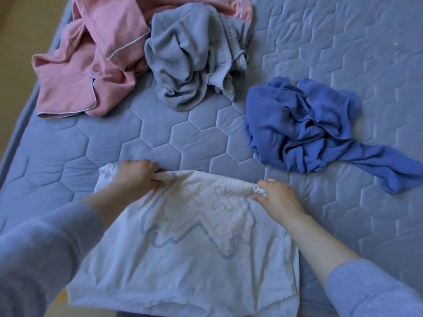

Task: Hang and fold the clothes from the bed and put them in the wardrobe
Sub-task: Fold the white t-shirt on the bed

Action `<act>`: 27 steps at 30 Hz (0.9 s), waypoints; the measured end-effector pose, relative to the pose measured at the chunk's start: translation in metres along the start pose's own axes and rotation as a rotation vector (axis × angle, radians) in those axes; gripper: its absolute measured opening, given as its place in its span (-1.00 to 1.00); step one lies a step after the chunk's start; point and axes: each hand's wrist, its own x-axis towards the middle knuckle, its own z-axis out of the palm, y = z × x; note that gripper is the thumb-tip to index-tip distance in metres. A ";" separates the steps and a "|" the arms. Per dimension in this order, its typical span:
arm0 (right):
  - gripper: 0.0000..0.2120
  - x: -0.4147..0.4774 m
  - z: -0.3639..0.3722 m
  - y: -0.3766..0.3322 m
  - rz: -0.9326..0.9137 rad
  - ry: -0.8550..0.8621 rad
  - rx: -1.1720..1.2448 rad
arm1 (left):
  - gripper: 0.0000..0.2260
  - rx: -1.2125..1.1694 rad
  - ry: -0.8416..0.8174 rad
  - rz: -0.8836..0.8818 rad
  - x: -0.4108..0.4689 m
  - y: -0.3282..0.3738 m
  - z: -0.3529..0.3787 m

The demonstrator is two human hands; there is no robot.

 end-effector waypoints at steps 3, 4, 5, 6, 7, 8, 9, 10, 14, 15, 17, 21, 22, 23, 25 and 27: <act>-0.77 0.011 -0.017 0.003 0.001 0.039 0.017 | -0.67 -0.153 0.031 0.014 0.007 -0.007 -0.021; -0.76 0.018 -0.027 0.003 0.010 0.080 0.006 | -0.69 -0.172 0.066 0.016 0.013 -0.007 -0.032; -0.75 0.025 -0.037 0.003 0.021 0.131 -0.017 | -0.71 -0.176 0.110 0.017 0.020 -0.005 -0.043; -0.74 0.033 -0.048 0.003 0.032 0.182 -0.044 | -0.71 -0.163 0.161 0.022 0.029 -0.003 -0.055; -0.74 0.043 -0.058 0.002 0.045 0.231 -0.062 | -0.70 -0.138 0.216 0.032 0.040 -0.002 -0.066; -0.74 0.053 -0.069 0.002 0.063 0.273 -0.067 | -0.69 -0.111 0.264 0.040 0.050 0.000 -0.077; -0.73 0.062 -0.078 0.000 0.085 0.298 -0.068 | -0.68 -0.083 0.299 0.042 0.059 0.001 -0.087; -0.73 0.071 -0.085 -0.002 0.114 0.303 -0.076 | -0.69 -0.057 0.319 0.039 0.068 0.003 -0.093; -0.72 0.080 -0.081 -0.015 0.249 0.276 -0.114 | -0.69 -0.010 0.337 0.011 0.076 0.004 -0.092; -0.65 0.075 -0.076 -0.020 0.268 0.292 -0.093 | -0.63 -0.023 0.340 0.009 0.072 0.002 -0.087; -0.47 0.057 -0.063 -0.032 0.245 0.359 -0.019 | -0.55 -0.089 0.372 0.028 0.056 -0.005 -0.075; -0.37 0.013 -0.029 -0.062 0.114 0.365 0.079 | -0.62 -0.213 0.337 0.053 0.007 -0.022 -0.044; -0.37 0.001 -0.020 -0.069 0.093 0.343 0.079 | -0.66 -0.246 0.311 0.054 -0.008 -0.026 -0.036; -0.37 -0.010 -0.010 -0.075 0.076 0.318 0.078 | -0.71 -0.279 0.289 0.060 -0.022 -0.029 -0.027; -0.40 -0.032 0.006 -0.082 0.064 0.267 0.120 | -0.81 -0.341 0.237 0.085 -0.051 -0.029 -0.009; -0.48 -0.055 0.021 -0.087 0.058 0.210 0.213 | -0.87 -0.393 0.166 0.111 -0.079 -0.024 0.008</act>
